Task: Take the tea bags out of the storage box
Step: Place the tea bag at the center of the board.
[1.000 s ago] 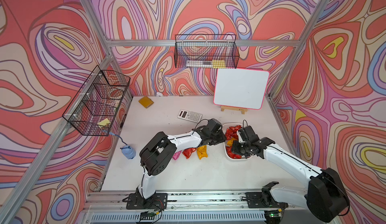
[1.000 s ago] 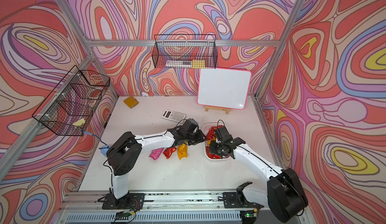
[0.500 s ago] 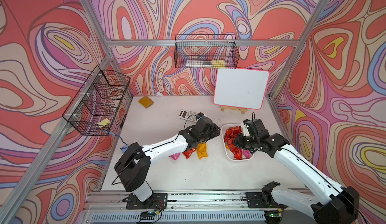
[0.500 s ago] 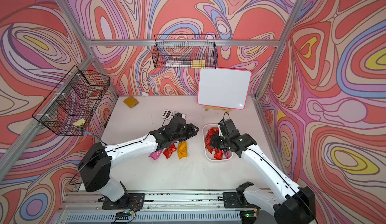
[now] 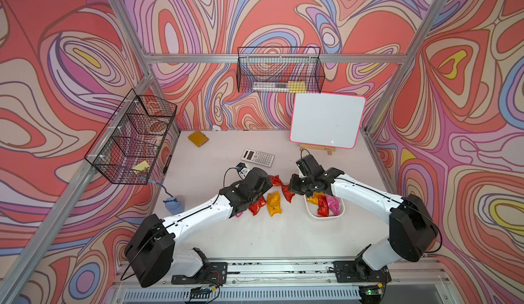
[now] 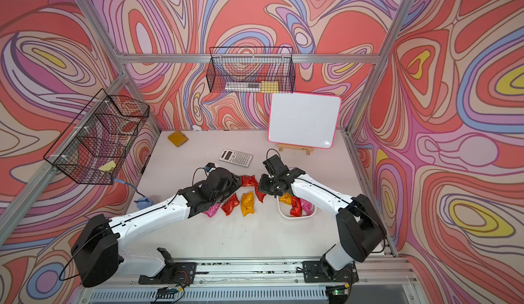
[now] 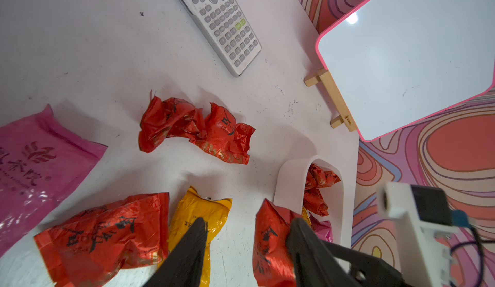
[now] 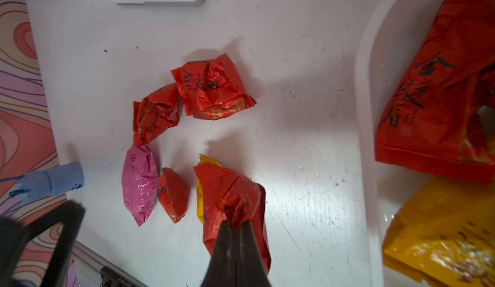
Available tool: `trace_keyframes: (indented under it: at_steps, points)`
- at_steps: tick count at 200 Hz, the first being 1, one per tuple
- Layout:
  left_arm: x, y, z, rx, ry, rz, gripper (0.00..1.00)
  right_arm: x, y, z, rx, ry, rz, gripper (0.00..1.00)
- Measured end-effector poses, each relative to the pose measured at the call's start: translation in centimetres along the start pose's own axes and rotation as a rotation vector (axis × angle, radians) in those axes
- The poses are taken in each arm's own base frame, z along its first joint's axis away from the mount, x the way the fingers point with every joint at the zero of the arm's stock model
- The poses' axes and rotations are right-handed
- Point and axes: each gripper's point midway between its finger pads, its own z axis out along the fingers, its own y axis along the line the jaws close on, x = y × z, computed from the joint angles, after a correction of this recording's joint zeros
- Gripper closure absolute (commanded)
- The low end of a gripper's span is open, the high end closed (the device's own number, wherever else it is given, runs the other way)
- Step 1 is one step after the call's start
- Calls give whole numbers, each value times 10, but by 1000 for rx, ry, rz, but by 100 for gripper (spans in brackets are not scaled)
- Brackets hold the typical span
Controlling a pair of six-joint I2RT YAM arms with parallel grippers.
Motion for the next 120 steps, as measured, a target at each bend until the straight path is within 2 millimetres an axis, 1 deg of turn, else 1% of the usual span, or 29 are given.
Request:
trace_keyframes:
  at_steps: [17,26,38,51,65,76,85,94,110,114,120]
  points:
    - [1,5,-4,-8,5,-2,45,6,-5,21,30,28,15,100]
    - [2,7,-6,-10,9,-2,45,9,-6,30,40,39,19,91]
    - [3,10,-7,-14,18,0,44,12,-7,37,46,46,23,81]
    - [6,11,-8,-14,29,5,44,12,-6,39,47,41,16,71]
    - [8,11,-8,-16,43,23,42,8,-5,35,50,20,9,59]
    - [10,12,-9,-21,54,46,41,3,-4,29,56,-7,4,52]
    - [12,10,-10,-23,65,68,40,-2,-4,20,60,-30,-11,49]
    - [14,4,-11,-16,74,98,39,-10,-2,6,60,-66,-16,48]
    - [19,-18,-16,5,93,172,37,-26,-2,-22,57,-136,-25,48]
    - [22,-30,-17,24,99,193,37,-32,-3,-33,59,-163,-22,48]
    - [25,-43,-19,42,105,225,37,-40,-6,-47,61,-197,-17,48]
